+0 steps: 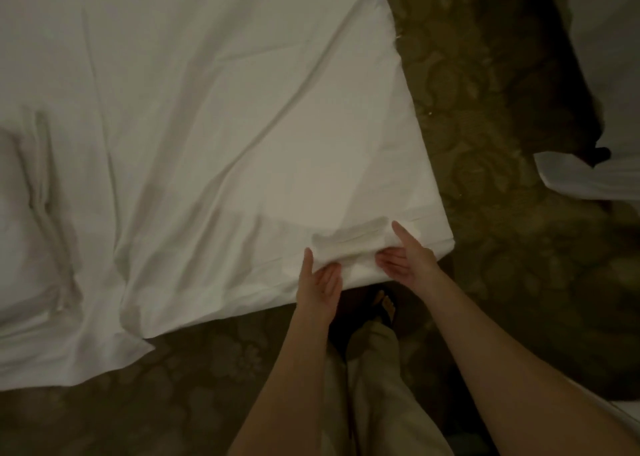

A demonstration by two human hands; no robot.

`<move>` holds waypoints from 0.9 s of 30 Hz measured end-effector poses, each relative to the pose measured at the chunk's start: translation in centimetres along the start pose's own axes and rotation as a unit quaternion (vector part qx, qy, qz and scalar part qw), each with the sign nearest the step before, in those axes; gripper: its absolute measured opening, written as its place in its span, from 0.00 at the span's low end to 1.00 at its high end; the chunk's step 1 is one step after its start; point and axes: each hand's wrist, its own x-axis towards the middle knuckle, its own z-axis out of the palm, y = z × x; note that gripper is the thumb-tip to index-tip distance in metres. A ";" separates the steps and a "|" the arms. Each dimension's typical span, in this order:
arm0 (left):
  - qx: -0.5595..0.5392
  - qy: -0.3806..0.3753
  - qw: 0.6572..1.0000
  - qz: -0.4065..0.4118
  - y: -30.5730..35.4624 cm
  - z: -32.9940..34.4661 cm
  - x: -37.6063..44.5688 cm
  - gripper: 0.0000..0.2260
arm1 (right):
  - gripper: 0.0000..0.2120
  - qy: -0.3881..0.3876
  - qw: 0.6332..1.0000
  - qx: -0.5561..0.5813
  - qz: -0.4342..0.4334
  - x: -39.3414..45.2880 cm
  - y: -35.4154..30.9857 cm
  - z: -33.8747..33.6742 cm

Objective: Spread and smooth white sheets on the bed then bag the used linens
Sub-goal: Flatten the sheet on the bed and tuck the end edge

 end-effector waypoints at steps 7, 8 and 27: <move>-0.145 -0.009 0.981 0.127 0.1 1.6 0.2 0.18 | 0.30 0.085 0.981 0.169 -0.042 -0.5 1.9 2.0; -0.140 -0.016 0.981 0.132 0.1 2.2 0.1 0.19 | 0.32 0.092 0.971 0.214 -0.054 -0.8 1.8 2.6; -0.092 0.048 0.990 0.092 -7.8 0.2 -1.6 0.20 | 0.27 0.021 0.928 0.355 -0.109 -0.1 2.6 -3.9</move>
